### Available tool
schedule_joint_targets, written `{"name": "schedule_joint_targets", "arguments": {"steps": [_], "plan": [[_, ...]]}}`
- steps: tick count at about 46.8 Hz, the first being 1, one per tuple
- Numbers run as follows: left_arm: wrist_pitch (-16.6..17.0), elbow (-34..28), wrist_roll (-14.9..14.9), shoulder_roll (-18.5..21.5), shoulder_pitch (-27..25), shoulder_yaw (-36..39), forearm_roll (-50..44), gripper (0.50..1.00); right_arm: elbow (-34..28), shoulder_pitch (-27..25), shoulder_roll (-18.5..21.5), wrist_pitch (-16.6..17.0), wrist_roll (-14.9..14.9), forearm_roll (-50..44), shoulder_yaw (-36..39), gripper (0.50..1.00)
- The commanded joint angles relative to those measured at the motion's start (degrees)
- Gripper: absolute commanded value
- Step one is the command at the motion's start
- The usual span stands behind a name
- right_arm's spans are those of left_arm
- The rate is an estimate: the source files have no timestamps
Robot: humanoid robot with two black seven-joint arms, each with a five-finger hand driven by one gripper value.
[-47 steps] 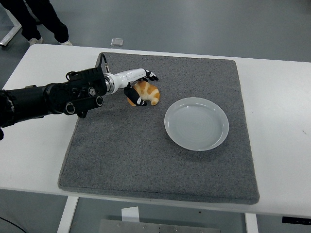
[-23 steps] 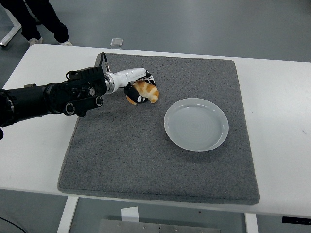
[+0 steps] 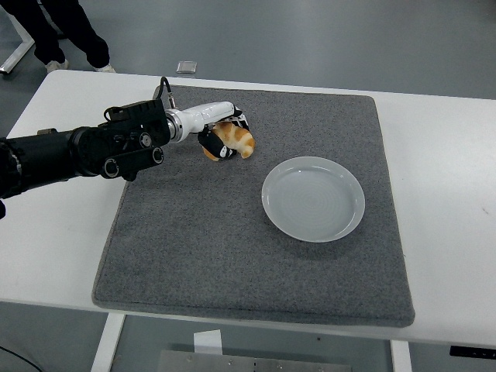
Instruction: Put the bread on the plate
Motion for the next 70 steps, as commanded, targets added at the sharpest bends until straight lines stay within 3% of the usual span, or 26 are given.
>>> {"name": "schedule_joint_targets", "arguments": {"steps": [1, 8, 23, 40, 56, 70], "plan": [[0.0, -0.3, -0.2, 0.5, -0.9, -1.6, -0.1, 0.5, 0.0, 0.0, 0.0, 0.0, 0.0, 0.0, 0.0, 0.952], [-0.2, -0.5, -0.7, 2.6, -4.3, -5.0, -0.2, 0.5, 0.0, 0.0, 0.0, 0.0, 0.0, 0.0, 0.0, 0.952], [-2.5, -3.1, -0.8, 7.1, -13.6, -5.1, -0.6, 0.5, 0.0, 0.0, 0.0, 0.0, -0.1, 0.0, 0.0, 0.952], [-3.3, -11.4, -4.6, 9.1, -19.1, -5.8, -0.2, 0.5, 0.0, 0.0, 0.0, 0.0, -0.1, 0.0, 0.0, 0.952], [-5.8, -15.4, -7.3, 7.6, -23.1, -5.9, -0.3, 0.5, 0.0, 0.0, 0.0, 0.0, 0.0, 0.0, 0.0, 0.954], [-7.0, -15.7, -10.5, 1.8, -22.9, -5.8, -0.1, 0.5, 0.0, 0.0, 0.0, 0.0, 0.0, 0.0, 0.0, 0.952]]}}
